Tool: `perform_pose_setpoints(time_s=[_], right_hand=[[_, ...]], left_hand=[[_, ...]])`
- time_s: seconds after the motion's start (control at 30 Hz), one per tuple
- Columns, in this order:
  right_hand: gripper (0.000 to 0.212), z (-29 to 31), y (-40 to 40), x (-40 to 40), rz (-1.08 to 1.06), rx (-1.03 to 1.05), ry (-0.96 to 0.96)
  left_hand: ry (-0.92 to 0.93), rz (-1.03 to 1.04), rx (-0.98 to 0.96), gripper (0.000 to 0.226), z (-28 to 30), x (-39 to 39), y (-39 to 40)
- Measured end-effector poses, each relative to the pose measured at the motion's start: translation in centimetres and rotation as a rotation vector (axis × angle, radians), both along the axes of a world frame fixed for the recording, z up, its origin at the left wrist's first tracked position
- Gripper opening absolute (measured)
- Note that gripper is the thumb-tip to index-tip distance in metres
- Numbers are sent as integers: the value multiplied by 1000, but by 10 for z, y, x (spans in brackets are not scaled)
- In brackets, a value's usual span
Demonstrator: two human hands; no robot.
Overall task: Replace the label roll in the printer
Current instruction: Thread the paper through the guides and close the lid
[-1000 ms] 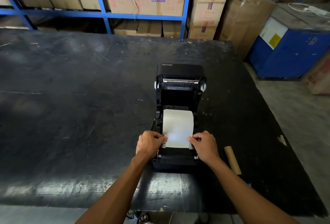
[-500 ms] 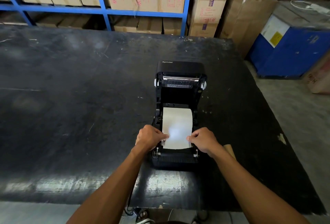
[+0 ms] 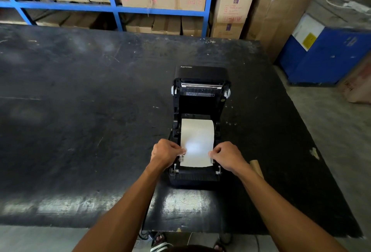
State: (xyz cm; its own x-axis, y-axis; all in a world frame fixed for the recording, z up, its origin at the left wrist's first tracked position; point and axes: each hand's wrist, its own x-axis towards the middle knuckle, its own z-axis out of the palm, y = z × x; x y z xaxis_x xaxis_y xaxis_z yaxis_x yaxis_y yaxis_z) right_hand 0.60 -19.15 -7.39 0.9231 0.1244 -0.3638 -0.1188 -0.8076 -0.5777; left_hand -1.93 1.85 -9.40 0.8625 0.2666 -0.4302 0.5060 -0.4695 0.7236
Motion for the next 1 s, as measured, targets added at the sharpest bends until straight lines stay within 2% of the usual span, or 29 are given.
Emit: perform_pose_setpoints(time_s=[0.07, 0.1, 0.17, 0.27, 0.43, 0.6, 0.67, 0.73, 0.8, 0.87, 0.93, 1.0], right_hand=[[22, 0, -1, -15, -47, -17, -143], [21, -2, -3, -25, -4, -21, -228], [9, -7, -9, -38, 231, -63, -348], [21, -13, -18, -38, 499, -171, -432], [23, -17, -24, -30, 567, -187, -524], [20, -16, -19, -34, 624, -235, -695], [19, -17, -16, -37, 607, -225, -720], [16, -17, -16, -40, 581, -201, -718], [12, -19, -18, -45, 566, -178, -719], [8, -21, -20, -52, 551, -130, -709], [9, -24, -23, -61, 550, -92, -702], [12, -25, -25, -69, 564, -80, -706]], left_hand=[[8, -27, 13, 22, 2, 2, 1], [13, -42, 14, 23, 3, 4, 1], [22, -66, 18, 24, 6, 6, 2], [35, -96, 20, 25, 9, 8, 5], [36, -119, 1, 25, 7, 7, 7], [32, -135, 30, 22, 10, 5, 4], [-45, -121, 128, 18, 12, -4, -1], [-249, -130, 244, 24, 12, -22, -6], [-444, -322, 288, 36, 9, -46, -8], [-498, -568, 379, 47, 5, -66, -4], [-522, -673, 454, 40, 0, -78, 1], [-578, -686, 465, 26, -1, -84, 6]])
